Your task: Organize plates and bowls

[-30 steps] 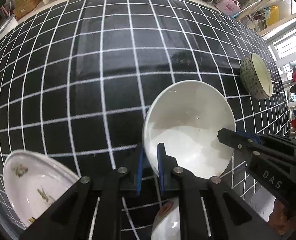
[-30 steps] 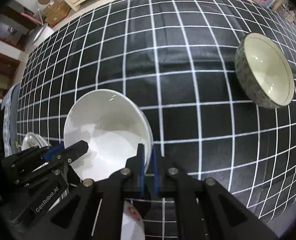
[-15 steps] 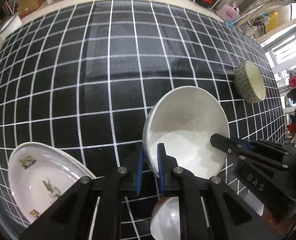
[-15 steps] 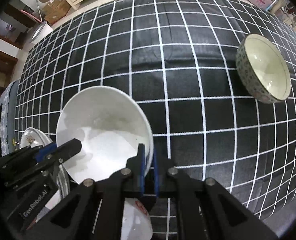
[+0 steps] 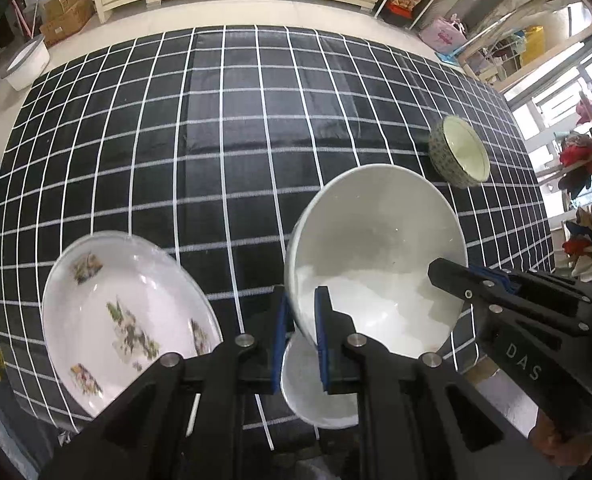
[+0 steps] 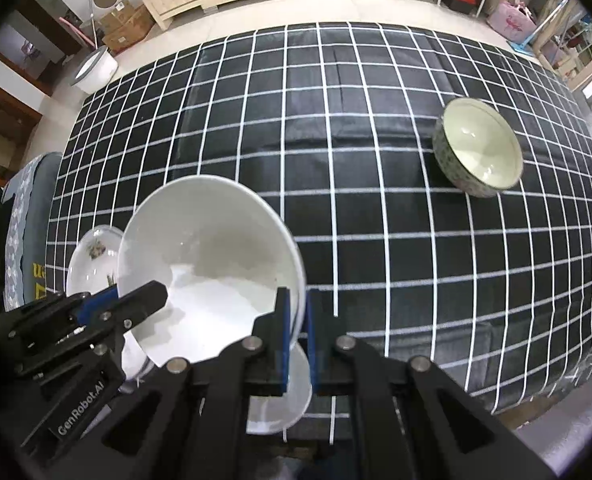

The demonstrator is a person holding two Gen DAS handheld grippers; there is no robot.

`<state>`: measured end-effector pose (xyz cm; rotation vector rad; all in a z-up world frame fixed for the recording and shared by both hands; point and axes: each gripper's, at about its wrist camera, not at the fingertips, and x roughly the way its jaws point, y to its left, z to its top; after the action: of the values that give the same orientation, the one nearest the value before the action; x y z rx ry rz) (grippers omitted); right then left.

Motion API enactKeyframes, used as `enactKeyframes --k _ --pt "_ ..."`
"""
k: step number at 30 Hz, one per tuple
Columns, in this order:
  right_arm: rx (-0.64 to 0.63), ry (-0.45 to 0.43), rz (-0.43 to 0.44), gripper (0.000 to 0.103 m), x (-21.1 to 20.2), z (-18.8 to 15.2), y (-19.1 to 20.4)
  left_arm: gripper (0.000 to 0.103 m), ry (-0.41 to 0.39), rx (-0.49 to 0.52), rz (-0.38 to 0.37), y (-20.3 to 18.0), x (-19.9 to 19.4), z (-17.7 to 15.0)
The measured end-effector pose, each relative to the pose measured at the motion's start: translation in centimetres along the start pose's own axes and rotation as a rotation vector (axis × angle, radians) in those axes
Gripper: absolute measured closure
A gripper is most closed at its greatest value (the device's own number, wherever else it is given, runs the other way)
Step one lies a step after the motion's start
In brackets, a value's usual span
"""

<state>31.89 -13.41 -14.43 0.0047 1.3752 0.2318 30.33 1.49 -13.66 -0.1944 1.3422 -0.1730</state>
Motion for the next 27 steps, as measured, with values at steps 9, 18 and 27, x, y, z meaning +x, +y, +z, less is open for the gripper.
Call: enactKeyframes --k 9,18,27 --pt "-0.050 0.035 -0.058 0.093 0.8 -3.3 0.4 0.091 0.047 0.004 0.014 -0.1 1.1 -3.8" --pt "-0.081 0.101 -0.089 0.093 3.4 -5.8 0.1 0.091 0.102 0.000 0.036 -0.2 3.2 -5.8" --pt "-0.071 0.130 -0.076 0.093 5.0 -6.0 -0.4 0.091 0.109 0.008 0.051 -0.6 4.0 -6.0"
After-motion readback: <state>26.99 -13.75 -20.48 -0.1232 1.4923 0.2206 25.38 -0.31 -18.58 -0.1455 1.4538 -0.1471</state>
